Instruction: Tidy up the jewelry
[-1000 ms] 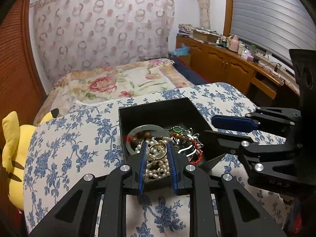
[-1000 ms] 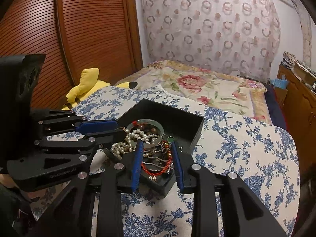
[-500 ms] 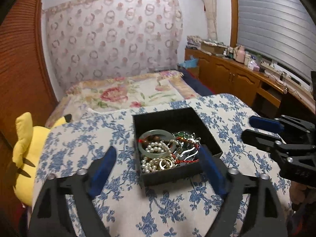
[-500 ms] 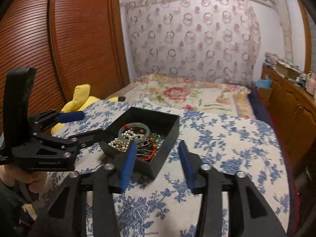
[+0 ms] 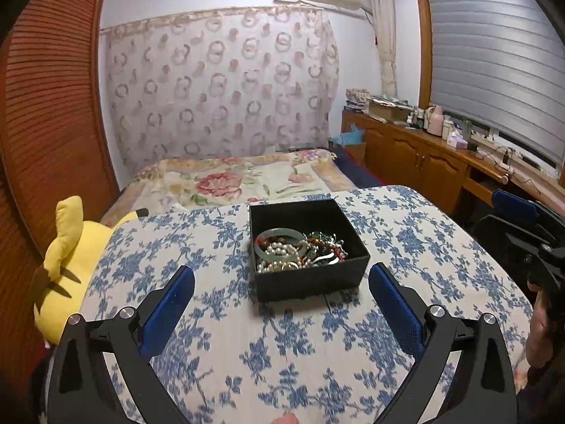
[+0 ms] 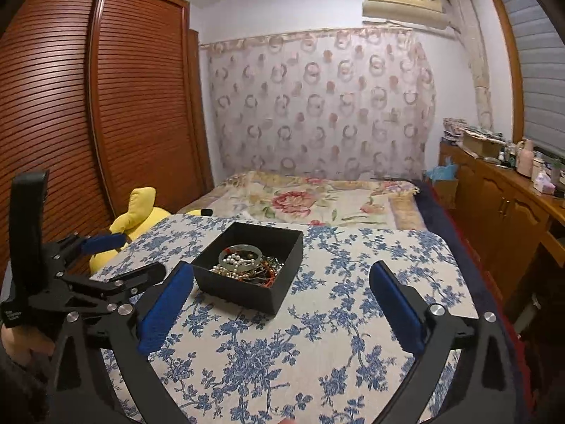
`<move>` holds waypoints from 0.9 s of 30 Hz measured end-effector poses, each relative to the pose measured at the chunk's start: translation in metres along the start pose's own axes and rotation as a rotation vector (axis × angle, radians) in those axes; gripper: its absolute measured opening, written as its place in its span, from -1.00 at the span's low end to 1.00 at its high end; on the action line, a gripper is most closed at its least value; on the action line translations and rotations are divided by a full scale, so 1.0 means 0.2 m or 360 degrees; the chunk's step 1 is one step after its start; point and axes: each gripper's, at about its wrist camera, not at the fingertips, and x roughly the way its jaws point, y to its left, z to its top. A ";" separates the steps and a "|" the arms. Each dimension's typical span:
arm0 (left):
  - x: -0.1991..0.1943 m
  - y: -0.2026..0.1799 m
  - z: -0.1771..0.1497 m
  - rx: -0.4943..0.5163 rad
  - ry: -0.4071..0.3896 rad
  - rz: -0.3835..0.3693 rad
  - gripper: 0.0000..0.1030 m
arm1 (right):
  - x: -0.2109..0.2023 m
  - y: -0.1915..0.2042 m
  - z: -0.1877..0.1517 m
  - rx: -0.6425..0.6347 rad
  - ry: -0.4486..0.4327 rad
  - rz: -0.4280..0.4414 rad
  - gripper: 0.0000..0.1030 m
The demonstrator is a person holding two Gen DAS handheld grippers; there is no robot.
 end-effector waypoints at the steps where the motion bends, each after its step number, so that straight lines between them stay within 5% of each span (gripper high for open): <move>1: -0.02 0.00 -0.01 -0.0001 -0.0001 0.0009 0.85 | -0.01 0.00 -0.01 0.0007 -0.0002 -0.0023 0.95; 8: -0.09 0.02 -0.07 -0.0051 -0.0004 0.0060 0.85 | -0.06 -0.02 -0.08 0.0074 -0.0004 -0.0160 0.95; 27: -0.11 0.03 -0.10 -0.0076 -0.0013 0.0073 0.85 | -0.05 0.00 -0.11 0.0075 0.0009 -0.0180 0.95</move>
